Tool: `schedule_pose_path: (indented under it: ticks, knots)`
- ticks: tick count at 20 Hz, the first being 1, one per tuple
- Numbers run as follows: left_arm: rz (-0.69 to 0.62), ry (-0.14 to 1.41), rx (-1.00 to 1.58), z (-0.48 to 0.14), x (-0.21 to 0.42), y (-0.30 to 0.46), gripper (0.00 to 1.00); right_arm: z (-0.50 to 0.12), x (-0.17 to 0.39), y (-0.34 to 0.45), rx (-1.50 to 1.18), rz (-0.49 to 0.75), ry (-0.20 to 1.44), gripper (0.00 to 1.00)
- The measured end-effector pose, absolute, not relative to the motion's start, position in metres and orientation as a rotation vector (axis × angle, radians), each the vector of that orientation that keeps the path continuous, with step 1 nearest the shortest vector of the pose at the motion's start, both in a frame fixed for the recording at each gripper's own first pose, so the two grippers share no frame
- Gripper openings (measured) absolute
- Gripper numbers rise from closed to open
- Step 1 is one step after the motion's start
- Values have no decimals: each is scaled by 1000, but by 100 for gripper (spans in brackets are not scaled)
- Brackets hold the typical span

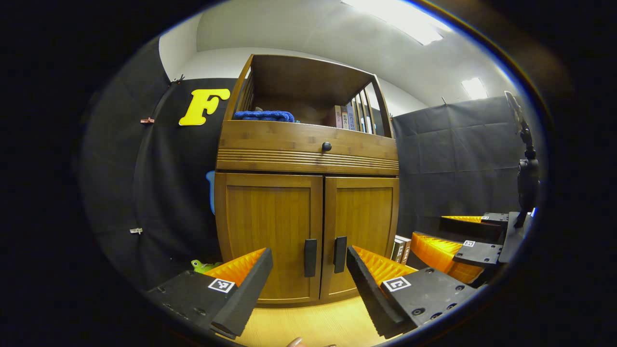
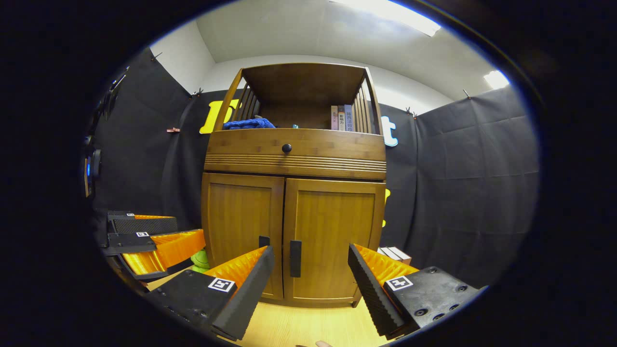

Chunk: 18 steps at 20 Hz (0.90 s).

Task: Open the right door of the double-door shoe cabinet with the right hand, and open the left door with the left hand.

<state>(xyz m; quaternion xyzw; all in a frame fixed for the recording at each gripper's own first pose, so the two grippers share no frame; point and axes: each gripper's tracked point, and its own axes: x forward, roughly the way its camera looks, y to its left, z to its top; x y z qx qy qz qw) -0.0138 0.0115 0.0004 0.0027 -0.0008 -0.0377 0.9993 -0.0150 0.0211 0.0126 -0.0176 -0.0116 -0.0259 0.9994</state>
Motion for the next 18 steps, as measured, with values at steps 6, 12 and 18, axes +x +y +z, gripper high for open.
schedule_pose_path:
  ticks: [6, 12, 18]
  knots:
    - [-84, 12, -21, -7, -15, 14, 95, -2, 1, 27, -27, -46, 26, 97]
    - [-14, 1, -30, -6, 6, 24, 96, -8, 64, 32, -31, 7, 10, 98]
    - [48, -3, -52, -5, 24, 24, 96, -54, 137, 46, -42, 80, 51, 96]
